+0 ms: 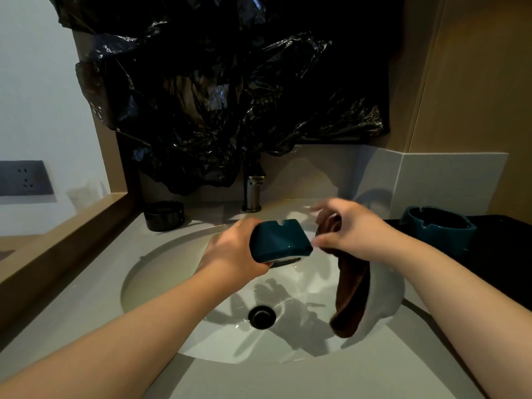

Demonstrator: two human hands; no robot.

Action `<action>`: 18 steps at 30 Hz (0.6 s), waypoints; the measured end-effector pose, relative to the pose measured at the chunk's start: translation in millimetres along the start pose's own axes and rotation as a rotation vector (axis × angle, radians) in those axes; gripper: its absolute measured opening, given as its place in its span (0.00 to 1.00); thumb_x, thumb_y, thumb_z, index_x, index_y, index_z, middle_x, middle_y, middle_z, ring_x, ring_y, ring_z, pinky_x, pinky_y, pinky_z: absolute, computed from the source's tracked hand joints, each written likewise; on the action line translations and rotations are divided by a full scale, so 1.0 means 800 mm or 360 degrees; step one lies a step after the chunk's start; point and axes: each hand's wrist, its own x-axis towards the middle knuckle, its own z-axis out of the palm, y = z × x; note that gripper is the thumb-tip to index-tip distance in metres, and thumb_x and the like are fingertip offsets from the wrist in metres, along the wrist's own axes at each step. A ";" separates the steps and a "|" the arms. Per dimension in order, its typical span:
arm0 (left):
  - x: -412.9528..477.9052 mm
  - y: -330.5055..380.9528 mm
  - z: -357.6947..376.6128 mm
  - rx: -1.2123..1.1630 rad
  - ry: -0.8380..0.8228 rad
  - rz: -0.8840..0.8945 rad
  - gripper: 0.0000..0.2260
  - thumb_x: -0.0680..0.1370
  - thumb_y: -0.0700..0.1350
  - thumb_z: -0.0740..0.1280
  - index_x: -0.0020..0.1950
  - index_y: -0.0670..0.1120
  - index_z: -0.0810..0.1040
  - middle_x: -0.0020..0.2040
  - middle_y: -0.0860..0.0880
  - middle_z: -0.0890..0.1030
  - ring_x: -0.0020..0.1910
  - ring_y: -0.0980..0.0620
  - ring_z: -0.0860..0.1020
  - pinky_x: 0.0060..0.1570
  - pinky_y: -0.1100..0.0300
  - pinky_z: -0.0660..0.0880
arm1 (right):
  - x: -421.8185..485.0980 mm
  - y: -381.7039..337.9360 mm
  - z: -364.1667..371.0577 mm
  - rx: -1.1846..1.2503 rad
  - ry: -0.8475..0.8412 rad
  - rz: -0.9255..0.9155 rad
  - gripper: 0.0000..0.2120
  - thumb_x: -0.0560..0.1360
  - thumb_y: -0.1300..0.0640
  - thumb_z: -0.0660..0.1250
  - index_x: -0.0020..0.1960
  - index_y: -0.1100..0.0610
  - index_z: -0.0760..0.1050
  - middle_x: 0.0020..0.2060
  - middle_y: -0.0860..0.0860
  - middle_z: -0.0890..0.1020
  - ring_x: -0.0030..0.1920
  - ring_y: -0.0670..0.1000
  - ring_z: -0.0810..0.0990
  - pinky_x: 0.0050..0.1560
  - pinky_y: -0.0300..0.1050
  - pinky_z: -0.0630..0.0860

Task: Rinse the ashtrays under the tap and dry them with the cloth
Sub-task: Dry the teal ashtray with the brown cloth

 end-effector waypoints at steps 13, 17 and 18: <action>0.006 -0.006 -0.002 0.0191 0.0094 -0.0095 0.27 0.68 0.55 0.75 0.64 0.56 0.69 0.50 0.58 0.72 0.53 0.53 0.74 0.49 0.61 0.69 | -0.014 -0.028 0.077 -0.0020 0.0180 -0.0573 0.20 0.79 0.52 0.61 0.69 0.50 0.63 0.61 0.42 0.64 0.62 0.42 0.62 0.64 0.37 0.65; 0.002 0.000 0.003 0.0236 0.0016 -0.0051 0.26 0.68 0.53 0.74 0.63 0.58 0.69 0.49 0.58 0.74 0.50 0.55 0.73 0.50 0.61 0.72 | -0.012 -0.029 0.078 -0.0210 0.0282 -0.0726 0.15 0.80 0.58 0.59 0.66 0.54 0.71 0.62 0.47 0.70 0.62 0.45 0.63 0.62 0.30 0.61; 0.001 0.001 0.004 0.0224 0.0003 -0.0032 0.25 0.68 0.53 0.74 0.62 0.58 0.70 0.49 0.58 0.75 0.51 0.54 0.74 0.51 0.60 0.73 | -0.010 -0.026 0.078 -0.0220 0.0350 -0.0760 0.14 0.79 0.58 0.61 0.63 0.55 0.74 0.59 0.48 0.72 0.60 0.45 0.65 0.60 0.27 0.60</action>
